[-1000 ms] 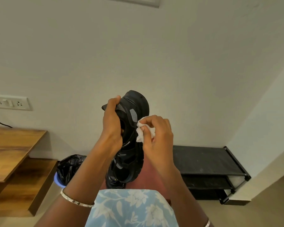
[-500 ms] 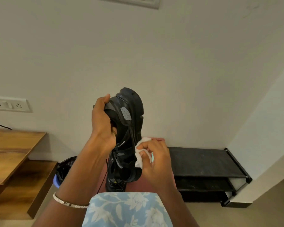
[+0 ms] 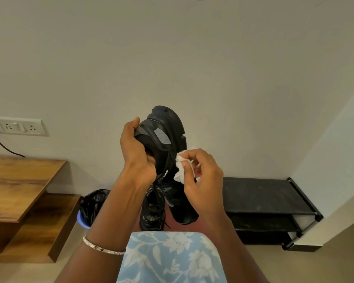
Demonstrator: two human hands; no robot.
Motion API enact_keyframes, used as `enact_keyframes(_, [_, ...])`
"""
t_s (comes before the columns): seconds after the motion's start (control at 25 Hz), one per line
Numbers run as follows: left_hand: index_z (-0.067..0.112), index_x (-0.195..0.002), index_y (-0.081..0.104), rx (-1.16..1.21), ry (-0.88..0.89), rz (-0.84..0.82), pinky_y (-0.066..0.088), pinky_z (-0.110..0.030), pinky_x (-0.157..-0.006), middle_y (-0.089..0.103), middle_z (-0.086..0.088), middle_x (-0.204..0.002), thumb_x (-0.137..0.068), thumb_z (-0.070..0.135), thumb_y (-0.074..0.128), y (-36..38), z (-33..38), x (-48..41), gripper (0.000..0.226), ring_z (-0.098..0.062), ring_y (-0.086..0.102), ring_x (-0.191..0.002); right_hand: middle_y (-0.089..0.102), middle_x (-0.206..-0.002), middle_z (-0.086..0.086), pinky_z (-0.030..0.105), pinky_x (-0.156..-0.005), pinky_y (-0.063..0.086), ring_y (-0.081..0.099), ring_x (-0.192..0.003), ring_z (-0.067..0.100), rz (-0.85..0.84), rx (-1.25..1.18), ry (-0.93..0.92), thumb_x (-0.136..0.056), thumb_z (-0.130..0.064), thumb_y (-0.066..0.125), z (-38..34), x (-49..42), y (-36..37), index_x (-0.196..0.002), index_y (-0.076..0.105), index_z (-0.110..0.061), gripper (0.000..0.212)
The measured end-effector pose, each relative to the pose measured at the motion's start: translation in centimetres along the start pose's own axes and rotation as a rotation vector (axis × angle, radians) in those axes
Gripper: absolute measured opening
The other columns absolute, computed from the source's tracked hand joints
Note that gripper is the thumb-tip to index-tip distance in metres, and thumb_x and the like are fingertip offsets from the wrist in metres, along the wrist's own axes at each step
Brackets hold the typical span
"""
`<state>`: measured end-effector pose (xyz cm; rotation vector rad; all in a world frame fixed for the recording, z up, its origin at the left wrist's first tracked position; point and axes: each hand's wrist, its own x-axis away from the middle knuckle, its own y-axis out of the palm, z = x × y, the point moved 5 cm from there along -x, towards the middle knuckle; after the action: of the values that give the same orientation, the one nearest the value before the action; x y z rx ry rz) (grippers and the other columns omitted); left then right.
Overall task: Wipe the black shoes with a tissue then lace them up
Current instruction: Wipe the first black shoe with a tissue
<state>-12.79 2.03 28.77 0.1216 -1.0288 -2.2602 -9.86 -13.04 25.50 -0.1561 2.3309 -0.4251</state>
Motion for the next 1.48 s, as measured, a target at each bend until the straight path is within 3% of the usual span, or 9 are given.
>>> enact_keyframes(0.12, [0.018, -0.08, 0.064, 0.037, 0.003, 0.007, 0.055, -0.023, -0.057, 0.071, -0.001, -0.072, -0.092, 0.045, 0.053, -0.3, 1.0, -0.4, 0.031, -0.016, 0.067, -0.063, 0.064, -0.1, -0.013, 0.013, -0.077, 0.043, 0.053, -0.092, 0.003, 0.033, 0.155, 0.014, -0.091, -0.031, 0.059, 2.4, 3.0, -0.5, -0.1, 0.067, -0.019, 0.017])
enact_keyframes(0.24, [0.017, -0.085, 0.066, 0.105, 0.006, 0.055, 0.056, -0.025, -0.056, 0.072, -0.002, -0.073, -0.092, 0.045, 0.053, -1.0, 1.4, -1.0, 0.032, -0.018, 0.069, -0.069, 0.063, -0.098, -0.009, 0.026, -0.073, 0.053, 0.058, -0.093, 0.01, 0.075, 0.302, 0.054, -0.085, -0.016, 0.068, 3.6, 5.2, -0.9, -0.098, 0.066, -0.02, 0.013])
enact_keyframes(0.44, [0.013, -0.097, 0.07, 0.33, -0.026, 0.091, 0.058, -0.032, -0.065, 0.074, -0.008, -0.083, -0.094, 0.044, 0.05, -1.4, 0.9, -1.2, 0.037, -0.026, 0.07, -0.083, 0.06, -0.1, -0.007, 0.008, -0.077, 0.047, 0.063, -0.093, 0.014, 0.151, 0.132, 0.083, -0.088, -0.015, 0.06, 1.6, 3.7, -0.2, -0.096, 0.068, -0.011, 0.012])
enact_keyframes(0.6, [0.011, -0.106, 0.069, 0.418, -0.066, 0.127, 0.057, -0.039, -0.074, 0.073, -0.013, -0.101, -0.095, 0.046, 0.049, -1.1, 0.1, -0.7, 0.043, -0.03, 0.069, -0.092, 0.063, -0.1, -0.002, 0.017, -0.083, 0.048, 0.059, -0.095, 0.011, 0.081, 0.12, -0.061, -0.093, -0.004, 0.061, -0.9, 3.4, 1.9, -0.097, 0.069, -0.011, 0.012])
enact_keyframes(0.88, [0.01, -0.118, 0.064, 0.515, -0.091, 0.244, 0.055, -0.042, -0.077, 0.069, -0.015, -0.114, -0.096, 0.046, 0.047, -2.0, 0.2, -0.9, 0.046, -0.031, 0.066, -0.1, 0.066, -0.092, 0.003, 0.008, -0.08, 0.041, 0.059, -0.088, 0.013, 0.005, 0.232, -0.218, -0.099, -0.013, 0.05, -1.6, 5.5, 4.3, -0.096, 0.071, -0.008, 0.022])
enact_keyframes(1.04, [0.01, -0.118, 0.064, 0.534, -0.082, 0.239, 0.055, -0.043, -0.08, 0.069, -0.015, -0.115, -0.096, 0.045, 0.047, -1.8, 0.2, -0.7, 0.045, -0.031, 0.066, -0.1, 0.063, -0.093, 0.003, 0.013, -0.078, 0.041, 0.055, -0.088, 0.013, 0.068, 0.147, -0.201, -0.093, 0.002, 0.059, -2.6, 3.5, 3.7, -0.097, 0.069, -0.007, 0.014])
enact_keyframes(1.24, [0.011, -0.114, 0.066, 0.519, -0.078, 0.226, 0.055, -0.044, -0.085, 0.07, -0.015, -0.113, -0.095, 0.047, 0.047, -1.9, 0.2, -0.6, 0.045, -0.031, 0.066, -0.101, 0.063, -0.095, 0.002, 0.011, -0.078, 0.044, 0.057, -0.089, 0.012, 0.016, 0.158, -0.188, -0.1, -0.011, 0.05, -2.1, 5.1, 4.4, -0.097, 0.069, -0.009, 0.02])
enact_keyframes(1.32, [0.011, -0.113, 0.066, 0.519, -0.081, 0.234, 0.056, -0.042, -0.082, 0.07, -0.013, -0.11, -0.095, 0.046, 0.048, -2.2, 0.0, -0.6, 0.044, -0.03, 0.066, -0.099, 0.061, -0.094, -0.002, 0.016, -0.076, 0.048, 0.057, -0.088, 0.009, 0.02, 0.148, -0.11, -0.095, -0.005, 0.053, -1.5, 5.2, 3.2, -0.094, 0.067, -0.01, 0.016])
enact_keyframes(1.48, [0.011, -0.118, 0.067, 0.533, -0.058, 0.238, 0.055, -0.044, -0.089, 0.071, -0.013, -0.111, -0.092, 0.046, 0.05, -2.8, 0.2, -1.2, 0.047, -0.031, 0.067, -0.1, 0.062, -0.097, -0.001, 0.008, -0.073, 0.045, 0.059, -0.087, 0.009, 0.222, 0.095, -0.032, -0.093, -0.006, 0.056, -1.0, 2.2, -0.7, -0.1, 0.068, -0.007, 0.013])
